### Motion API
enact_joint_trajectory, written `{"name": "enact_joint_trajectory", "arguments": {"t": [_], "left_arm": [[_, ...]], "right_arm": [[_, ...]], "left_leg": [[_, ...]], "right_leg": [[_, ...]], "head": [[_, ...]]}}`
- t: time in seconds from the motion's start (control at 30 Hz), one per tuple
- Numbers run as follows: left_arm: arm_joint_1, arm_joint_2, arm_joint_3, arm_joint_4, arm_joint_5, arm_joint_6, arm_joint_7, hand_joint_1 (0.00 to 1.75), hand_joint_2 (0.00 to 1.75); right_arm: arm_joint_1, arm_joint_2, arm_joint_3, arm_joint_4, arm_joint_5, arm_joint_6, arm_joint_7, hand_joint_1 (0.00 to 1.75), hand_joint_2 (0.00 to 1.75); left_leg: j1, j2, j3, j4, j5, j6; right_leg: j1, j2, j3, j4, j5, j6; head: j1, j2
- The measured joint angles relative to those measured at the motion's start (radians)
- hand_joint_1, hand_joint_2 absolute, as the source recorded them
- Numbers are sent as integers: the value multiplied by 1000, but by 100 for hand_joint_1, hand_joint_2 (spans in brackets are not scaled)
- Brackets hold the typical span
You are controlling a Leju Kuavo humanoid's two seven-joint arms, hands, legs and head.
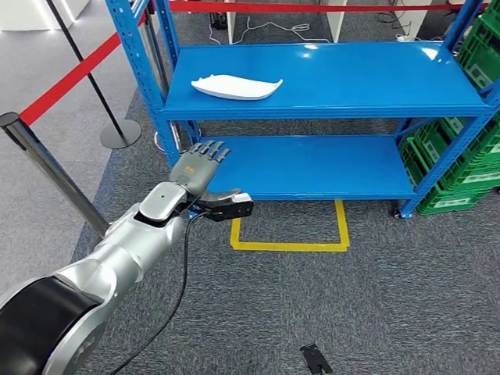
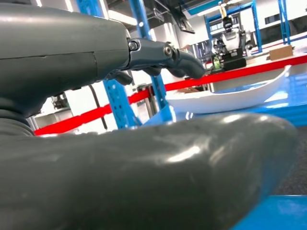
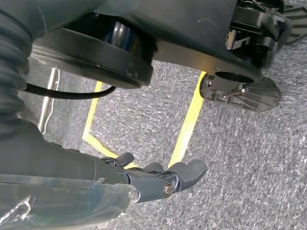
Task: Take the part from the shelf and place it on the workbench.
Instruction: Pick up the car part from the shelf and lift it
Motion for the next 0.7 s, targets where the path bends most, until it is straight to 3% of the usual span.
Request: {"name": "enact_joint_trajectory", "arguments": {"t": [0.07, 0.13, 0.23, 0.27, 0.3, 0.33, 0.4, 0.43, 0.5, 0.6, 0.63, 0.7], "left_arm": [[0, 0, 0, 0, 0, 0, 0, 0, 0], [-1, 0, 0, 0, 0, 0, 0, 0, 0], [1, -1, 0, 0, 0, 0, 0, 0, 0], [3, -1, 0, 0, 0, 0, 0, 0, 0], [5, -1, 0, 0, 0, 0, 0, 0, 0], [6, -1, 0, 0, 0, -1, 0, 0, 0], [6, -1, 0, 0, 1, -1, 0, 0, 0], [5, -1, 0, 0, 1, -1, 0, 0, 0], [4, -1, 0, 0, 1, -1, 0, 0, 0], [3, -1, -1, 0, 1, -2, 0, 0, 0], [1, -1, -1, 0, 1, -2, 0, 0, 0], [0, -1, -2, 0, 2, -3, 0, 0, 0]], "right_arm": [[0, 0, 0, 0, 0, 0, 0, 0, 175], [-1, 0, 0, 0, 0, 0, 0, 0, 175], [-1, 0, -1, 0, 0, 0, 0, 0, 175], [-1, 0, -2, 0, 0, 0, -1, 0, 175], [-2, 0, -2, 0, 0, 0, -1, 0, 175], [-2, -1, -3, 0, 0, 0, -1, 0, 175], [-3, -1, -4, 0, 0, 0, -1, 0, 175], [-3, -1, -4, 0, 0, 0, 0, 0, 175], [-3, -1, -4, 0, 0, 0, 0, 0, 175], [-2, -1, -5, 0, 0, -1, 0, 0, 175], [-2, -1, -5, 0, 0, -1, 0, 0, 175], [-4, -1, -6, 0, 1, -1, 0, 0, 175]], "left_leg": [[2, -2, 3, -11, 0, 2], [7, -4, 11, -18, 1, 12], [4, -5, 16, -20, -2, 22], [3, -6, 17, -20, -4, 23], [2, -7, 19, -20, -5, 24], [1, -8, 22, -20, -7, 24], [0, -11, 30, -19, -13, 20], [-2, -12, 32, -17, -15, 17], [-4, -13, 31, -17, -17, 9], [-2, -11, 28, -10, -25, -7], [-2, -10, 17, 15, -41, -13], [2, -7, -38, 125, -95, -24]], "right_leg": [[-1, -2, 2, -7, 0, 12], [-1, -3, -14, 29, -24, 21], [0, -2, -110, 216, -103, 25], [1, -2, -137, 261, -112, 25], [2, -2, -147, 270, -101, 25], [3, -2, -135, 235, -70, 23], [5, -2, -70, 97, 5, 19], [5, -1, -39, 35, 26, 16], [8, 1, -14, -14, 29, 10], [5, 2, -9, -21, 29, -6], [2, 1, -6, -23, 29, -10], [-2, 0, -2, -25, 27, -16]], "head": [[0, 0], [2, 0], [6, 0], [5, 0], [6, 0], [6, 0], [6, 0], [5, 0], [4, 0], [3, 0], [0, 0], [-5, 0]]}}
